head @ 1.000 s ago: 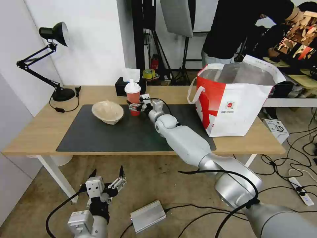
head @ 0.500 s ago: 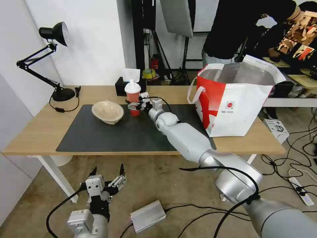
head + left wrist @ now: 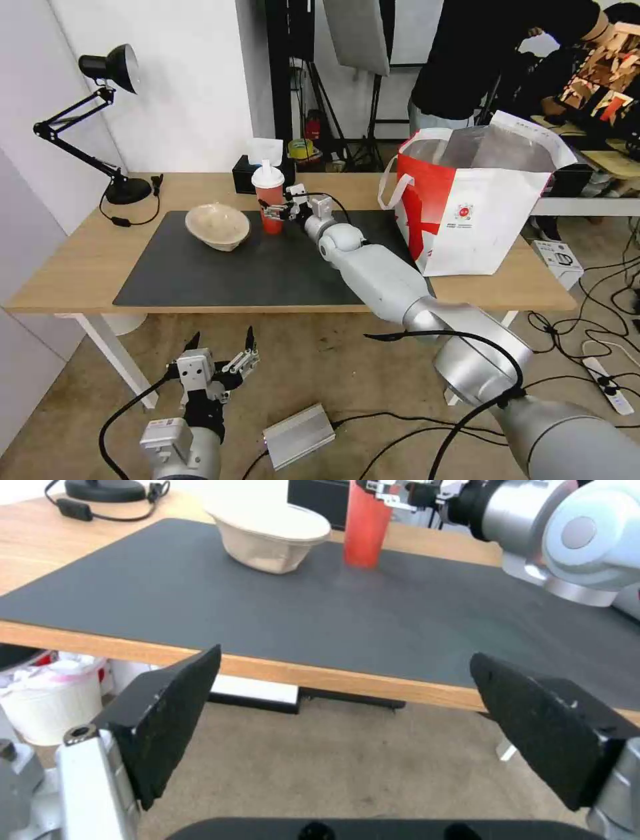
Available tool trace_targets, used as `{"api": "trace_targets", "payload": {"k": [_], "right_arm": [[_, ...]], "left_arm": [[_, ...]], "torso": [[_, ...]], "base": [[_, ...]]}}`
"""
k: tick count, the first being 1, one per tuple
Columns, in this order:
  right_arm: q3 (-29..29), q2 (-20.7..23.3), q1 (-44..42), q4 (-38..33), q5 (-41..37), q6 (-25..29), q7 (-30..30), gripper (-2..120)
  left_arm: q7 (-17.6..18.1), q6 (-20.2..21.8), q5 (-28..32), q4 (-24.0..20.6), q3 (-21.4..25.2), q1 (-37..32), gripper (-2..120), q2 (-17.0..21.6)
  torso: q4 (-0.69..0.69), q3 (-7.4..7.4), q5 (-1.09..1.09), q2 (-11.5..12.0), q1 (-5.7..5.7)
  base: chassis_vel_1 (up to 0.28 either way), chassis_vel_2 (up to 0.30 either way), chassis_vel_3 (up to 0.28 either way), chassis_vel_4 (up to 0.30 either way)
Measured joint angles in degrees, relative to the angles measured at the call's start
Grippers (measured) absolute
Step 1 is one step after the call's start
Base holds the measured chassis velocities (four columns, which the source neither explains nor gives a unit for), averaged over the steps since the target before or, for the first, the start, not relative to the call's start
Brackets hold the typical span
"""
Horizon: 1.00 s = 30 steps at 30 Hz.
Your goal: Pick up the trash from the table and place it into the takeout bag.
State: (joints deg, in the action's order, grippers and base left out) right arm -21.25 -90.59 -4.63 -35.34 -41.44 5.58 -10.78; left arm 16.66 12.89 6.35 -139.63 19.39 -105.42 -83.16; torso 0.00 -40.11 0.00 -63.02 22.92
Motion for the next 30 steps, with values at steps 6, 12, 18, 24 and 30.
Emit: {"api": "trace_targets", "payload": {"k": [6,12,18,24,30], "right_arm": [[0.4,0.0,-0.4,0.4,0.0,0.0,-1.4,79],[0.2,0.0,-1.5,0.0,0.2,0.1,-2.1,56],[0.0,0.0,-2.2,-0.5,0.4,0.2,-2.2,36],[-0.4,0.0,-2.9,-1.1,0.7,0.4,-2.2,14],[-0.9,0.0,-3.4,-1.9,0.7,0.5,-2.0,3]], "left_arm": [[0.0,-0.2,0.0,0.7,-0.6,0.3,100,-0.3],[0.0,-0.4,-0.1,1.4,-1.0,0.7,100,-0.3],[0.0,-0.6,-0.3,1.8,-1.7,0.9,100,-0.5],[0.0,-0.9,-0.5,1.9,-1.9,0.8,100,-0.6],[0.0,-1.1,-0.8,1.9,-1.9,0.6,100,-0.8]], "torso": [[0.0,0.0,0.0,0.0,0.0],[-0.01,0.01,0.0,0.0,0.0],[-0.01,0.02,-0.01,0.0,0.0],[-0.01,0.02,-0.01,0.0,-0.01],[-0.01,0.01,0.0,0.0,0.0]], "base": [[0.0,0.0,0.0,0.0],[0.0,0.0,0.0,0.0],[0.0,0.0,0.0,0.0],[0.0,0.0,0.0,0.0],[0.0,0.0,0.0,0.0]]}}
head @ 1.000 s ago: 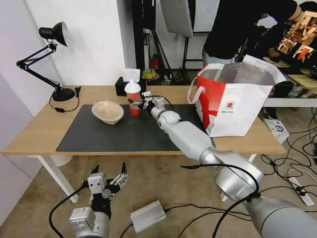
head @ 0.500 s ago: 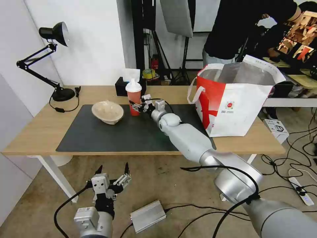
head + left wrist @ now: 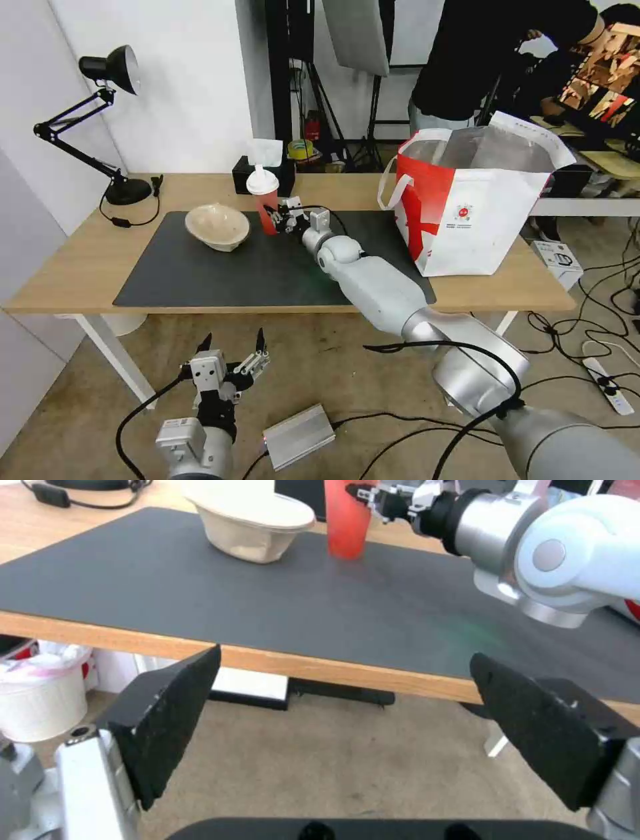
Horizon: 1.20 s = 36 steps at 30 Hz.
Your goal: Pick up the trash from the table and place it into the takeout bag.
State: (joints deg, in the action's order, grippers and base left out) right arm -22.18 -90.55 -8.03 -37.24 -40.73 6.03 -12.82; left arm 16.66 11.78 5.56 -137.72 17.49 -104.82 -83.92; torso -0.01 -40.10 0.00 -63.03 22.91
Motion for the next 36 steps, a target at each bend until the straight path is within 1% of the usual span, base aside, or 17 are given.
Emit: {"api": "trace_targets", "payload": {"k": [1,9,14,16,19,22,23,26,30,31,32,35,36], "right_arm": [[0.0,0.0,-0.1,-0.2,0.0,0.0,0.0,1],[0.5,0.1,-0.7,-1.6,-0.3,0.7,0.7,1],[2.9,0.3,-0.7,-3.3,-0.7,0.7,1.8,1],[4.9,0.4,-0.7,-5.4,-1.3,0.6,2.8,1],[5.6,0.5,-0.7,-6.6,-1.5,0.5,3.2,1],[7.2,1.1,-0.3,-10.3,-2.9,-0.2,4.4,1],[7.2,1.1,-0.3,-10.3,-2.9,-0.2,4.4,1],[7.0,3.0,0.5,-14.4,-5.2,-1.1,5.6,1],[6.6,4.3,1.0,-15.8,-6.4,-1.5,6.0,1],[6.1,5.5,1.4,-16.7,-7.4,-1.7,6.2,1],[6.1,5.5,1.4,-16.7,-7.4,-1.7,6.2,1],[5.3,7.8,1.7,-18.5,-8.8,-2.1,6.7,1],[5.3,7.8,1.7,-18.5,-8.8,-2.1,6.7,1]], "left_arm": [[0.0,0.0,-0.1,0.0,0.0,0.0,100,-0.1],[0.0,-0.1,-0.3,-0.4,0.4,-0.3,100,-0.2],[0.1,-0.1,-0.3,-0.8,0.8,-0.6,100,-0.3],[0.1,-0.1,-0.3,-1.1,1.3,-0.7,100,-0.4],[0.1,-0.1,-0.3,-1.4,1.5,-0.8,100,-0.4],[0.3,-0.1,-0.3,-1.7,1.9,-0.9,100,-0.6],[0.3,-0.1,-0.3,-1.7,1.9,-0.9,100,-0.6],[0.4,-0.1,-0.5,-1.8,1.9,-1.0,100,-1.4],[0.4,-0.2,-0.9,-1.6,1.8,-0.9,100,-2.1],[0.4,-0.5,-1.0,-1.4,1.7,-0.9,100,-2.4],[0.4,-0.5,-1.0,-1.4,1.7,-0.9,100,-2.4],[0.4,-1.0,-1.1,-1.4,1.7,-0.8,100,-2.4],[0.4,-1.0,-1.1,-1.4,1.7,-0.8,100,-2.4]], "torso": [[0.0,0.0,0.0,0.0,0.0],[0.02,-0.02,0.01,0.0,0.0],[0.03,-0.02,0.01,0.0,0.0],[0.02,-0.03,0.0,0.0,0.01],[0.02,-0.02,0.0,0.0,0.01],[0.03,-0.02,0.0,0.0,0.0],[0.03,-0.02,0.0,0.0,0.0],[0.02,-0.01,-0.01,0.0,0.0],[0.02,-0.01,-0.01,0.0,0.0],[0.02,-0.01,-0.01,0.0,0.0],[0.02,-0.01,-0.01,0.0,0.0],[0.01,-0.01,-0.01,0.0,0.0],[0.01,-0.01,-0.01,0.0,0.0]], "base": [[0.0,0.0,0.0,0.0],[0.0,0.0,0.0,0.0],[0.0,0.0,0.0,0.0],[0.0,0.0,0.0,0.0],[0.0,0.0,0.0,0.0],[0.0,0.0,0.0,0.0],[0.0,0.0,0.0,0.0],[0.0,0.0,0.0,0.0],[0.0,0.0,0.0,0.0],[0.0,0.0,0.0,0.0],[0.0,0.0,0.0,0.0],[0.0,0.0,0.0,0.0],[0.0,0.0,0.0,0.0]]}}
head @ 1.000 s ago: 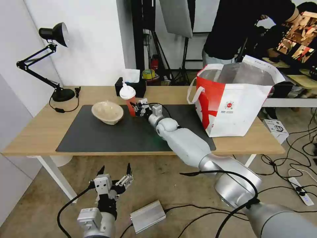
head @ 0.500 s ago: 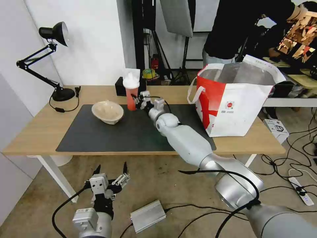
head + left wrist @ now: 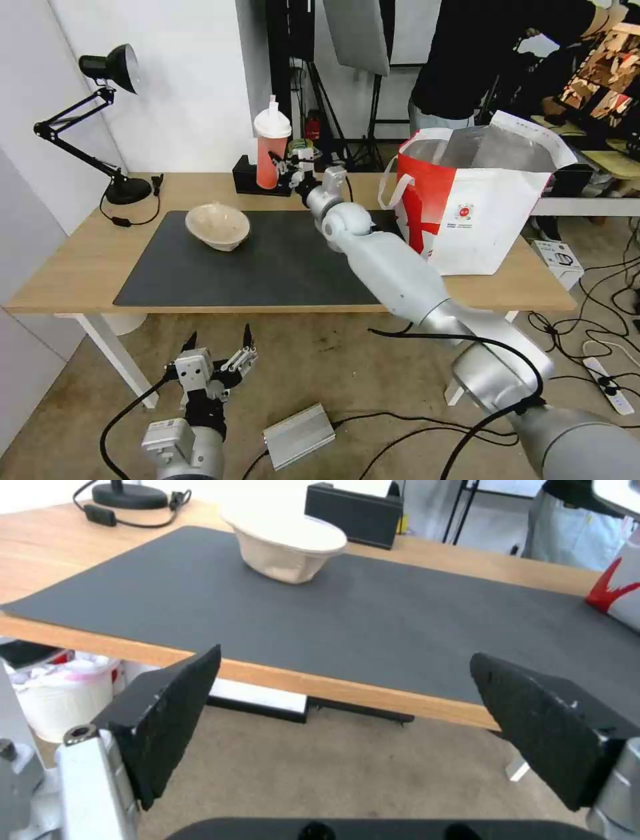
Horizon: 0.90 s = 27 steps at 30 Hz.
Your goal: Pick up the trash from the table and place it into the takeout bag.
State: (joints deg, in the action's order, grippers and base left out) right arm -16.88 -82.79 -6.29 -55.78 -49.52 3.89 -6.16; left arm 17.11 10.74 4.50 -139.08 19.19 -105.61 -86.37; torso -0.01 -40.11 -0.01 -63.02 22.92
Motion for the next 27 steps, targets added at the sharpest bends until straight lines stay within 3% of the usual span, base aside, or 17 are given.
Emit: {"api": "trace_targets", "payload": {"k": [19,20,21,23,27], "right_arm": [[0.3,14.6,-1.1,-18.9,-8.3,-3.9,6.2,0],[0.4,15.8,-1.3,-20.6,-8.8,-4.2,6.7,0],[1.0,19.8,-1.9,-26.0,-10.5,-5.1,8.2,0],[1.2,20.8,-2.1,-27.3,-10.9,-5.3,8.5,0],[2.7,27.3,-3.4,-33.3,-13.0,-6.3,9.7,0]], "left_arm": [[0.2,-0.3,0.3,-0.3,0.2,0.6,100,0.1],[0.2,-0.3,0.3,-0.3,0.1,0.6,100,0.1],[0.2,-0.4,0.3,-0.2,-0.2,0.6,100,0.2],[0.2,-0.4,0.2,-0.2,-0.3,0.6,100,0.2],[0.2,-0.5,0.1,0.2,-0.7,0.8,100,0.2]], "torso": [[0.0,0.0,0.0,0.0,0.0],[0.01,0.0,-0.01,0.0,0.0],[0.01,0.01,0.0,0.0,0.0],[0.01,0.01,0.0,0.0,0.0],[0.0,0.01,-0.01,0.0,0.0]], "base": [[0.0,0.0,0.0,0.0],[0.0,0.0,0.0,0.0],[0.0,0.0,0.0,0.0],[0.0,0.0,0.0,0.0],[0.0,0.0,0.0,0.0]]}}
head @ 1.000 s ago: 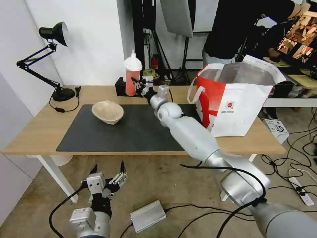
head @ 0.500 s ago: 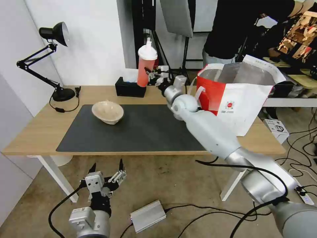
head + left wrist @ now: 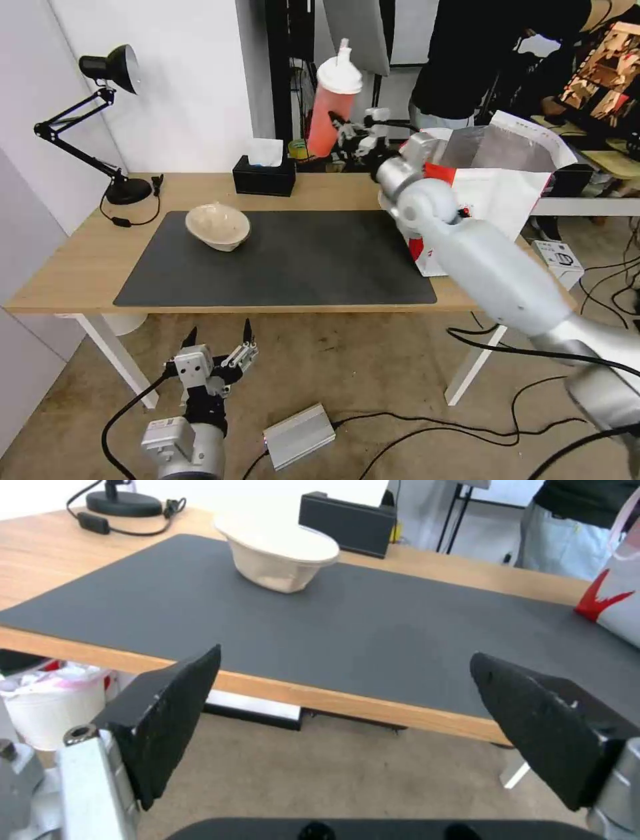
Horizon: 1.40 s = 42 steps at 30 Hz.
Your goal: Pick up the trash from the table and place it into the takeout bag.
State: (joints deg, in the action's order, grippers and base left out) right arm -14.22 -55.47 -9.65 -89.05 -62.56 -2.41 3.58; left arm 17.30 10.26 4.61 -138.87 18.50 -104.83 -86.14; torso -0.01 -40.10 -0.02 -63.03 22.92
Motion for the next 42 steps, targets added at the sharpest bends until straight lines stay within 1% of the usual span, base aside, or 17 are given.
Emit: {"api": "trace_targets", "payload": {"k": [2,4,5,8,10,12,13,17,19,20,23,27,33,36,42], "right_arm": [[0.1,0.3,-0.1,-0.3,-0.1,-0.1,0.1,0],[0.8,3.2,-0.5,-2.9,-1.4,-0.8,0.9,0],[0.8,3.2,-0.5,-2.9,-1.4,-0.8,0.9,0],[1.7,6.5,-1.0,-5.9,-2.6,-1.2,1.4,0],[1.9,7.1,-1.0,-6.4,-2.9,-1.3,1.5,0],[2.6,9.1,-1.1,-8.1,-3.8,-1.5,1.7,0],[2.6,9.1,-1.1,-8.1,-3.8,-1.5,1.7,0],[3.7,11.8,-1.1,-10.2,-5.1,-1.8,2.1,0],[3.9,12.2,-1.1,-10.4,-5.3,-1.9,2.2,0],[4.6,13.0,-1.2,-11.0,-5.7,-2.0,2.3,0],[5.3,14.0,-1.5,-11.5,-6.2,-2.0,2.4,0],[7.0,16.5,-2.0,-12.3,-7.5,-2.1,2.4,0],[8.1,18.2,-2.1,-12.4,-8.4,-2.1,2.4,0],[9.3,20.0,-2.3,-11.8,-9.2,-2.1,2.3,0],[10.3,20.7,-2.8,-10.8,-9.4,-2.0,2.1,0]], "left_arm": [[0.0,0.0,0.0,0.0,0.0,0.0,100,0.0],[0.0,0.0,-0.1,-0.3,0.0,-0.1,100,0.1],[0.0,0.0,-0.1,-0.3,0.0,-0.1,100,0.1],[0.0,0.0,-0.1,-0.7,0.0,-0.4,100,0.4],[0.0,0.0,-0.1,-0.8,0.0,-0.5,100,0.4],[0.0,0.0,-0.1,-0.9,0.0,-0.6,100,0.5],[0.0,0.0,-0.1,-0.9,0.0,-0.6,100,0.5],[0.0,0.0,-0.2,-1.1,-0.1,-0.8,100,0.8],[0.0,0.0,-0.2,-1.1,-0.1,-0.8,100,0.8],[0.0,0.0,-0.2,-1.2,-0.1,-0.9,100,0.9],[0.0,0.0,-0.2,-1.3,-0.2,-1.1,100,0.9],[0.0,0.0,-0.4,-1.4,-0.4,-1.2,100,0.9],[0.0,0.0,-0.5,-1.5,-0.5,-1.3,100,0.9],[0.0,0.0,-0.6,-1.9,-0.5,-1.6,100,0.9],[0.0,-0.1,-0.6,-2.1,-0.4,-1.8,100,0.9]], "torso": [[0.0,0.0,0.0,0.0,0.0],[0.01,0.0,0.01,0.0,0.0],[0.01,0.0,0.01,0.0,0.0],[0.0,0.0,0.0,0.0,0.0],[0.0,0.0,0.01,0.0,0.0],[0.01,0.0,0.01,0.0,0.0],[0.01,0.0,0.01,0.0,0.0],[0.01,0.0,0.01,0.0,0.0],[0.01,0.0,0.01,0.0,0.0],[0.01,0.0,0.02,0.0,0.0],[0.01,0.0,0.02,0.0,0.0],[0.01,0.0,0.01,0.0,0.0],[0.01,0.0,0.01,0.0,0.0],[0.01,0.0,0.01,0.0,0.0],[0.01,-0.01,0.01,0.0,0.0]], "base": [[0.0,0.0,0.0,0.0],[0.0,0.0,0.0,0.0],[0.0,0.0,0.0,0.0],[0.0,0.0,0.0,0.0],[0.0,0.0,0.0,0.0],[0.0,0.0,0.0,0.0],[0.0,0.0,0.0,0.0],[0.0,0.0,0.0,0.0],[0.0,0.0,0.0,0.0],[0.0,0.0,0.0,0.0],[0.0,0.0,0.0,0.0],[0.0,0.0,0.0,0.0],[0.0,0.0,0.0,0.0],[0.0,0.0,0.0,0.0],[0.0,0.0,0.0,0.0]]}}
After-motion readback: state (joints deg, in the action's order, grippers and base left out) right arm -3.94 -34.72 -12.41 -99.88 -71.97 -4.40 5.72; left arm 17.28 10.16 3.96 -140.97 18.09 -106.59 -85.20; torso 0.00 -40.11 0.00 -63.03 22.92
